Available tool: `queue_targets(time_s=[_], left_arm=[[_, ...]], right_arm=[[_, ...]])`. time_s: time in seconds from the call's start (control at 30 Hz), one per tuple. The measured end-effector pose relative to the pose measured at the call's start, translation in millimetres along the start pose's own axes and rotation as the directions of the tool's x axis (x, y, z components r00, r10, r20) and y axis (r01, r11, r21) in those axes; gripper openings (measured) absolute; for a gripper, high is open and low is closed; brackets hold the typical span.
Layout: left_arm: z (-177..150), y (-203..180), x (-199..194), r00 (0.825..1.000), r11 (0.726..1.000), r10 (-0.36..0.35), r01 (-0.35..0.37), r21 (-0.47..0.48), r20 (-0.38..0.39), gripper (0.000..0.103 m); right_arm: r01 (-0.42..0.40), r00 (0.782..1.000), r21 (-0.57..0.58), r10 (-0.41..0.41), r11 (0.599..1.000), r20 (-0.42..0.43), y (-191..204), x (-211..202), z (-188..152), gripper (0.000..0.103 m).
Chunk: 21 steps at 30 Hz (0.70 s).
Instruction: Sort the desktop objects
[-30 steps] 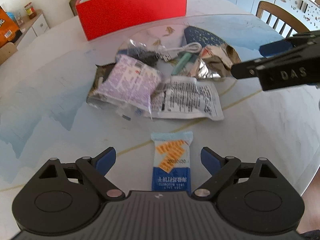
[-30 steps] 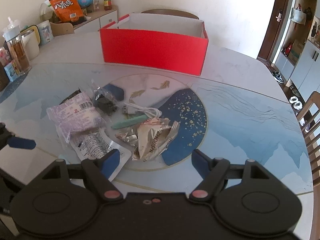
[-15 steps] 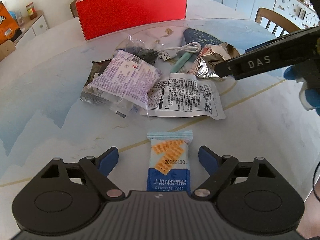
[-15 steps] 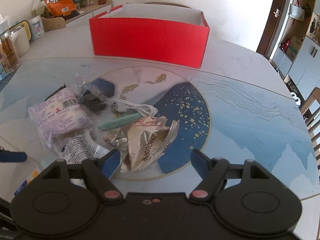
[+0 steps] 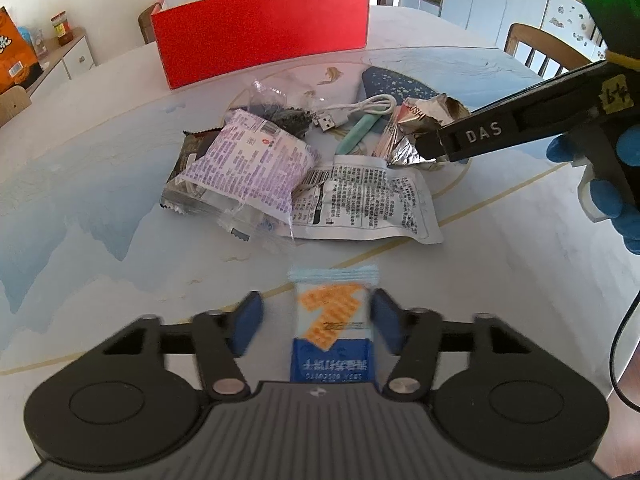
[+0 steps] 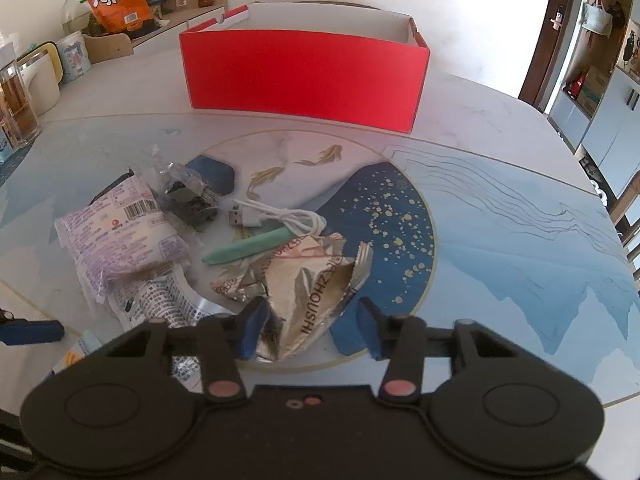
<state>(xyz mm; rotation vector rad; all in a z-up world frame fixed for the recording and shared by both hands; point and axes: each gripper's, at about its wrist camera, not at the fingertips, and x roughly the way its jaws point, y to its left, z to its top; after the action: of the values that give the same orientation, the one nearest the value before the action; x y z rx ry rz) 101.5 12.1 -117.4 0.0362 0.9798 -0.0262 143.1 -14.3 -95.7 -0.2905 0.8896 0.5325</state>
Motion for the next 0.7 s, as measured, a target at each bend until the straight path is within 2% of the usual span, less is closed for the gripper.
queue_targets(time_s=[0.07, 0.13, 0.27, 0.7], left_arm=[[1, 0, -1, 1.0, 1.0, -0.001, 0.001, 0.004, 0.0, 0.038], [2, 0, -1, 1.0, 1.0, -0.001, 0.001, 0.001, -0.002, 0.036], [4, 2, -1, 1.0, 1.0, 0.012, -0.012, 0.006, -0.003, 0.035], [7, 13, -1, 0.999, 0.999, 0.031, -0.032, -0.032, -0.02, 0.035]], right_arm=[[0.0, 1.0, -0.002, 0.0, 1.0, -0.002, 0, 0, 0, 0.043], [0.003, 1.0, -0.002, -0.003, 1.0, -0.002, 1, -1, 0, 0.041], [0.005, 1.0, -0.001, -0.005, 1.0, 0.0, 0, -2, -1, 0.036], [0.016, 1.0, -0.001, -0.016, 1.0, 0.008, -1, -13, -4, 0.031]])
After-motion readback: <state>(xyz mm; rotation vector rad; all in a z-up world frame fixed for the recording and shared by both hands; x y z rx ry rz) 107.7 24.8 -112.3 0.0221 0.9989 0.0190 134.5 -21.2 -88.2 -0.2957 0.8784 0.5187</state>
